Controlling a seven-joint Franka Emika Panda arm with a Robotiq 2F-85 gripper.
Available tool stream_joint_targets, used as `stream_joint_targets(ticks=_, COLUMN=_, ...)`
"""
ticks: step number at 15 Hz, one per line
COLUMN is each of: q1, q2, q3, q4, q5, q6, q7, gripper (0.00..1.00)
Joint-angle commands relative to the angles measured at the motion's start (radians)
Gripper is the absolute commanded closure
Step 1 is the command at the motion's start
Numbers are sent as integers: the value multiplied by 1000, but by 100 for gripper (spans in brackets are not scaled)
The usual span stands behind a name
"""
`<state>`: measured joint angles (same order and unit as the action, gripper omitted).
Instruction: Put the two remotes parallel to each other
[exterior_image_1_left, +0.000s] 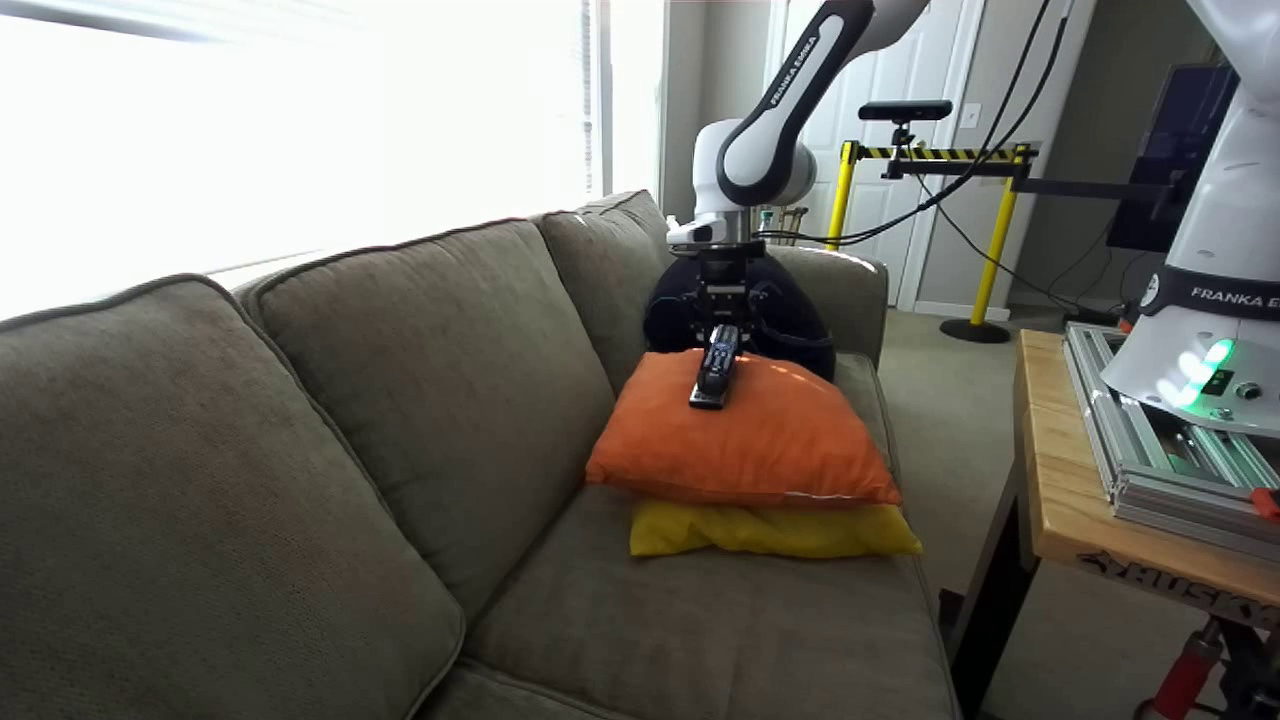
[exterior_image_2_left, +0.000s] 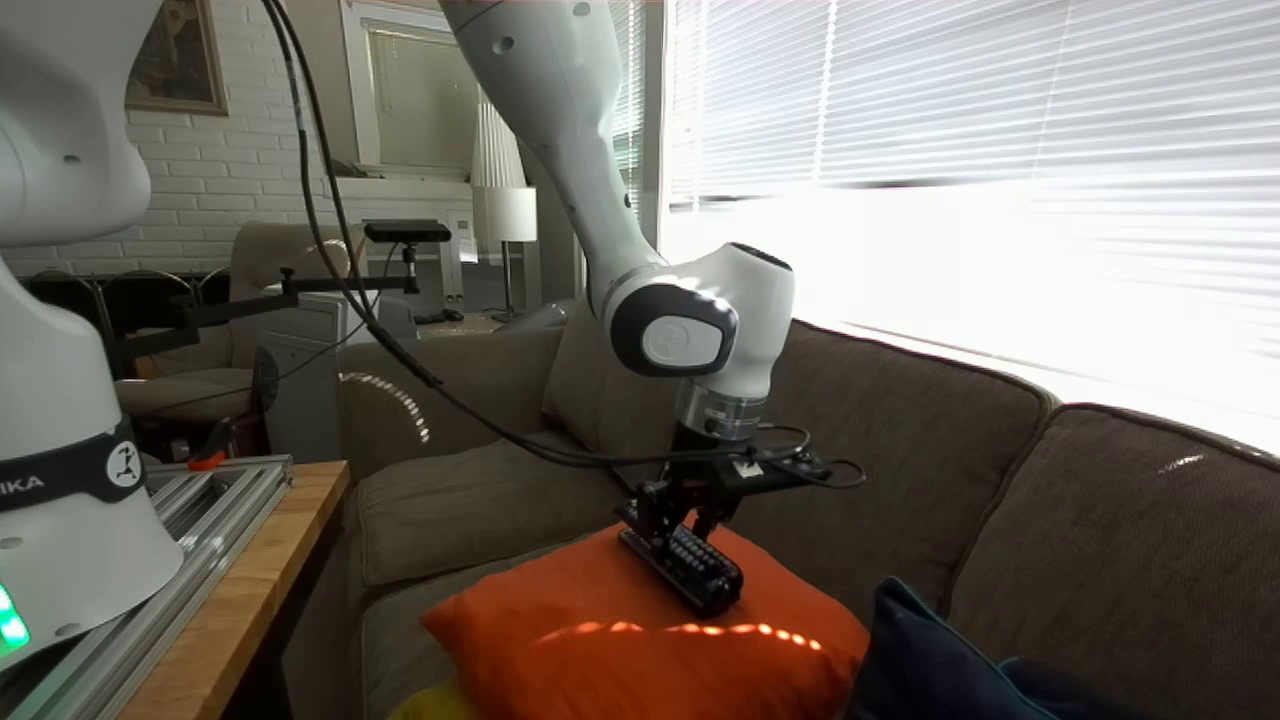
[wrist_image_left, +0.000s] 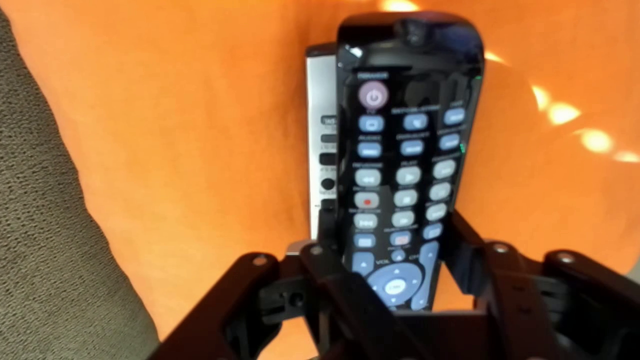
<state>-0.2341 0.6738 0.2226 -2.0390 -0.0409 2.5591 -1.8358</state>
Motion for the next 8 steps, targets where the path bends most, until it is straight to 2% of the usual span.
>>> stream_joint_targets(ticks=1, q1=15, q2=-21, q3=-10, q4=-17, q5=26, q6=4, q7=7, gripper=72)
stream_joint_targets(ticks=7, q1=15, q2=-20, q3=-8, q4=-16, q5=32, q6=7, q7=13, gripper=72)
stream_joint_targets(ticks=8, q1=13, q2=-20, q3=-6, q4=-15, q5=39, q6=7, q7=18, gripper=22)
